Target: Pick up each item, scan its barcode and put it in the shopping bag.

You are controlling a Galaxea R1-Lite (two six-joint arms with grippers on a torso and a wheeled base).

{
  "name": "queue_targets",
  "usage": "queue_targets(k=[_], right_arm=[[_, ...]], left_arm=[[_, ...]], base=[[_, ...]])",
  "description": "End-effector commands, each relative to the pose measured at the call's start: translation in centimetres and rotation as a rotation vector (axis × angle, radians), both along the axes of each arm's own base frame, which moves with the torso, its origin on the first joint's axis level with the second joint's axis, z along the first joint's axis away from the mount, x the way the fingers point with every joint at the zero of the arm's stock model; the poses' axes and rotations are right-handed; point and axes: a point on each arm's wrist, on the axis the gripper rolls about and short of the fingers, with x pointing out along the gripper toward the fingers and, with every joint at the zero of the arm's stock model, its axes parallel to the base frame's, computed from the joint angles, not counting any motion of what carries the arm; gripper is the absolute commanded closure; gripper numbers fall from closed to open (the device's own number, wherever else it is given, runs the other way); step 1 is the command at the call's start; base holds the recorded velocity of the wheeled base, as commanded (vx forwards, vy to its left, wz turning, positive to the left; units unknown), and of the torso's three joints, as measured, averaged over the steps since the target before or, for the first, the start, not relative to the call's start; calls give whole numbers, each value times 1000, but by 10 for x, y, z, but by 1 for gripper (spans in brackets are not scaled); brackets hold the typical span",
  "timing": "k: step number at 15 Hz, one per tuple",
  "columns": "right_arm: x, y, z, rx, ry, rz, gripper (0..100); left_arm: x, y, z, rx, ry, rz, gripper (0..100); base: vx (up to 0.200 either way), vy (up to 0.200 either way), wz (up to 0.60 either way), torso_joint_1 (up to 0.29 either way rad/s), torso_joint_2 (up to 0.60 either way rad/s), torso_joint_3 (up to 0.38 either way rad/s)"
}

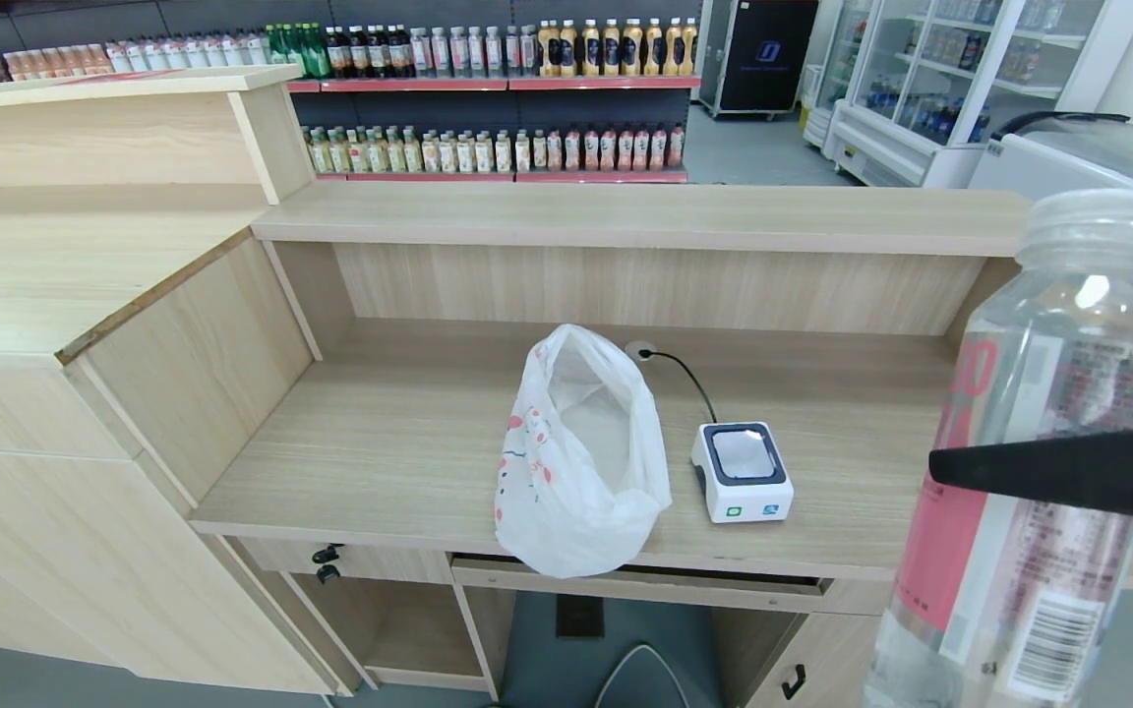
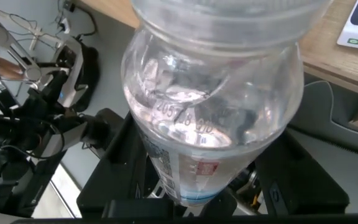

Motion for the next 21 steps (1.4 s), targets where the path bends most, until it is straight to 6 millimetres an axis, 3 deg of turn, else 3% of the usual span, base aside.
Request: queue_targets(k=[1, 17, 21], right_arm=[[0, 0, 0, 2, -1, 2, 100], [0, 0, 0, 6, 3, 3, 100], [9, -7, 1, 4, -10, -79, 100]], left_arm=[[0, 0, 0, 0, 0, 0, 100], [0, 0, 0, 0, 0, 0, 100], [0, 0, 0, 0, 0, 0, 100]], base=[[0, 0, 0, 0, 0, 0], [0, 0, 0, 0, 0, 0], [0, 0, 0, 0, 0, 0]])
